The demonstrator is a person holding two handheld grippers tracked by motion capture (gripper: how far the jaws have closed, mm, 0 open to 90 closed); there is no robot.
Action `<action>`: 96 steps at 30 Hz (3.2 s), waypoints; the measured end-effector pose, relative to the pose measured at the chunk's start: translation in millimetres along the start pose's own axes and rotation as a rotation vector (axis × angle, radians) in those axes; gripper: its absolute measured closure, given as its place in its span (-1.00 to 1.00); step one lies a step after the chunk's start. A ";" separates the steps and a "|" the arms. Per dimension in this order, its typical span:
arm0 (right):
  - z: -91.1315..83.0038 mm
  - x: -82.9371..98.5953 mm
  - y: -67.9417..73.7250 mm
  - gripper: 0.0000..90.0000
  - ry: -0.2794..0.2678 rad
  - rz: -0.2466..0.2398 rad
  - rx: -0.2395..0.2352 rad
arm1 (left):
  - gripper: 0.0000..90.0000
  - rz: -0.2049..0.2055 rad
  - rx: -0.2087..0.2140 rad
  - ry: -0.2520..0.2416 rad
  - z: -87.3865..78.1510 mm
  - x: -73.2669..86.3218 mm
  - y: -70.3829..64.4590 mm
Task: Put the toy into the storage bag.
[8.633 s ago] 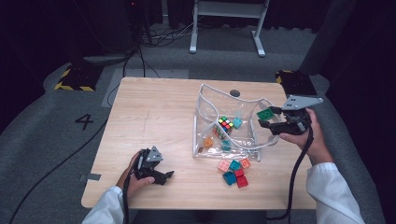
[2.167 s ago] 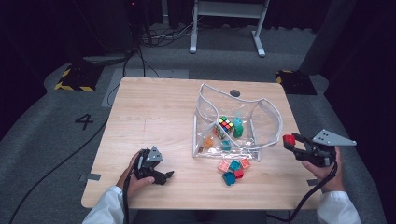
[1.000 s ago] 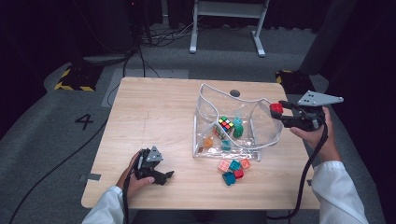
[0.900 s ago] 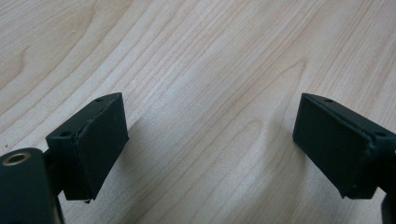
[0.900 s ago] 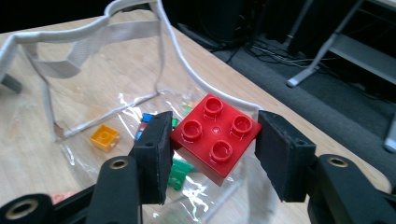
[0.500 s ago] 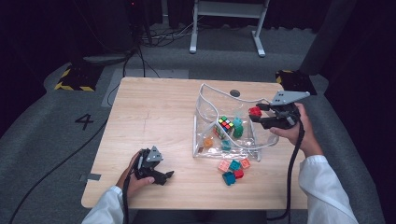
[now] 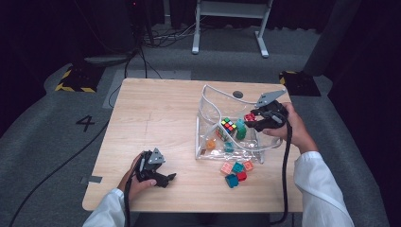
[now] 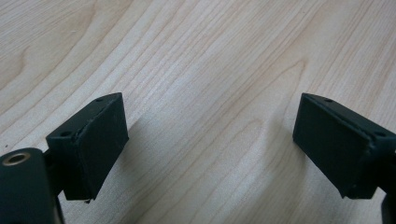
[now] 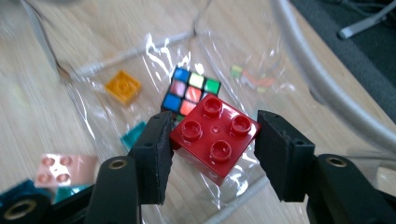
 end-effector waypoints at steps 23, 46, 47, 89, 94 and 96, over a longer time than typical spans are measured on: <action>10.5 28.1 -15.4 0.06 0.374 -0.071 0.080 | -0.77 -0.009 0.013 0.000 0.6 0.2 -0.5; -54.6 50.1 -2.0 -0.18 -0.119 0.106 0.107 | -0.77 -0.014 0.014 -0.001 0.7 0.3 -0.7; -58.3 52.1 -0.9 -0.19 -0.140 0.113 0.110 | -0.77 -0.015 0.016 0.000 0.7 0.3 -0.8; -43.3 170.5 97.6 -0.05 -0.275 0.230 0.043 | -0.77 -0.002 0.006 -0.002 0.3 0.1 -0.3; -11.3 171.5 106.1 -0.03 -0.231 0.239 0.027 | -0.77 -0.002 0.006 -0.002 0.3 0.1 -0.3; -1.0 169.8 108.8 -0.03 -0.215 0.232 0.030 | -0.77 -0.002 0.006 -0.001 0.3 0.1 -0.3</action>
Point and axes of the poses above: each handheld gripper's, and its own axes: z roughly forward along the jaws, x roughly out of its underside, y roughly to its left, the point moved 1 cm from there along z, roughly forward along the jaws, and after that the axes turned 6 degrees about -y, right-handed, at the moved point
